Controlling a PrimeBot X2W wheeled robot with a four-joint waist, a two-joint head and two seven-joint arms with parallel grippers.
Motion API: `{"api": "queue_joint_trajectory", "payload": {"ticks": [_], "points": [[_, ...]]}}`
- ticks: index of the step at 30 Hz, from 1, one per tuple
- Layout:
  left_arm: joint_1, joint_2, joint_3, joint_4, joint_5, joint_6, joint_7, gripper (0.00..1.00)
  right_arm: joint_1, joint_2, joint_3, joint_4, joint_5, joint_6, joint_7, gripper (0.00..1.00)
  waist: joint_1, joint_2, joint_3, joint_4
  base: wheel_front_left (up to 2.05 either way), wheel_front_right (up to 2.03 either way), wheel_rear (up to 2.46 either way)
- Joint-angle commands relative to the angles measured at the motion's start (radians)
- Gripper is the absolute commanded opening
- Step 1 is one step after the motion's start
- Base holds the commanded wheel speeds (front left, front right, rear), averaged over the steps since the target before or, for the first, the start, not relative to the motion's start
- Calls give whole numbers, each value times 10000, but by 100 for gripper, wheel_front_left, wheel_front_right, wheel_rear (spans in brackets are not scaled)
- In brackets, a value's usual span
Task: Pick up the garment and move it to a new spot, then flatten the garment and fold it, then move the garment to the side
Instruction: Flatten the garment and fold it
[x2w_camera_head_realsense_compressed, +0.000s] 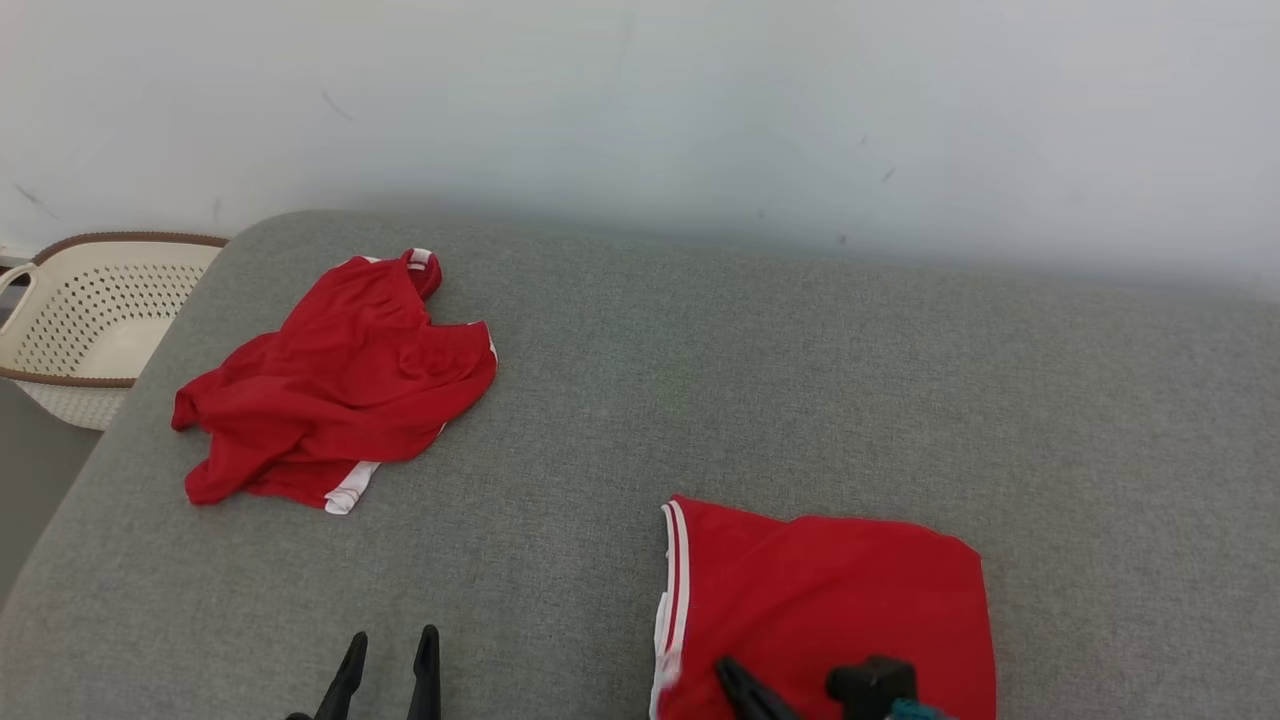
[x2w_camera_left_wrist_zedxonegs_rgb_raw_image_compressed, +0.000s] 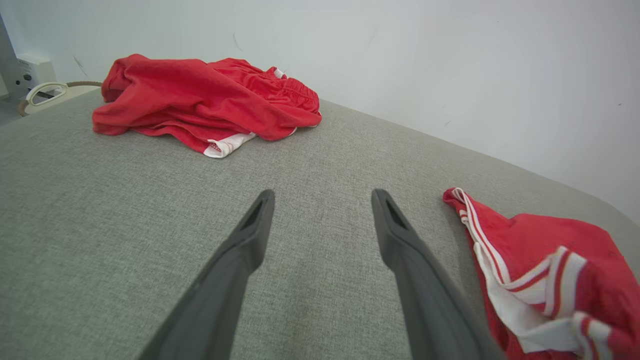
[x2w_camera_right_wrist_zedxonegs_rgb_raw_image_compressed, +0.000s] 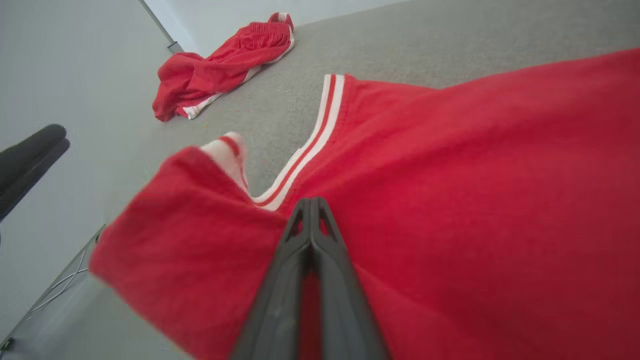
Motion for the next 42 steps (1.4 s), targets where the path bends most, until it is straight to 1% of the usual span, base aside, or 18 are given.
{"api": "queue_joint_trajectory", "payload": {"ticks": [1,2,6,8,12,14,18,21,24,29,34,38,40,41,42], "points": [[82,12,38,-5,-12,9,-56,100,202,-57,373,-218,195,7,-46,0,0,0,-8,-4,0,0,0],[103,-14,50,-18,-15,9,-57,100,318,-179,809,-462,394,7,-47,0,0,0,-31,-11,0,0,0],[209,-42,109,-31,-5,15,-57,100,464,-329,1354,-691,737,7,-47,0,0,0,-94,-58,0,0,0],[240,-62,135,-31,5,13,-57,100,413,-410,1361,-724,882,7,-48,0,0,0,-122,-90,0,0,0],[267,-84,205,-64,19,18,-58,100,315,-541,1065,-860,980,7,-48,0,0,0,-174,-174,0,0,0],[284,-98,244,-103,47,11,-58,100,298,-634,706,-1016,969,7,-48,0,0,0,-205,-231,0,0,0],[439,-115,362,-210,132,3,-57,100,412,-856,-349,-1306,801,7,-30,0,0,0,-258,-387,0,0,0],[491,-84,473,-321,297,4,-57,100,584,-978,-1525,-1372,468,7,-29,0,0,0,-298,-551,0,0,0],[525,9,504,-387,506,61,-57,100,844,-951,-2675,-1449,149,7,-29,0,0,0,-347,-701,0,0,0],[608,-24,682,-483,587,61,-57,100,1307,-962,-4211,-1625,-392,7,-29,0,0,0,-431,-923,0,0,0],[701,-61,828,-571,608,19,-57,100,1755,-837,-5227,-1733,-783,7,47,0,0,0,-488,-1061,0,0,0],[735,-88,911,-646,630,-7,-57,100,2103,-675,-5661,-1996,-983,7,278,0,0,0,-520,-1096,0,0,0],[801,-103,944,-662,650,-9,-57,100,2243,-585,-5784,-2128,-1062,7,408,17,0,0,-525,-1097,0,0,0],[823,-109,959,-675,657,-15,-57,100,2305,-530,-5826,-2212,-1074,7,486,38,0,0,-527,-1093,0,0,0],[841,-115,969,-679,664,-24,-57,100,2342,-463,-5836,-2281,-1055,7,586,84,0,0,-531,-1084,0,0,0]]}}
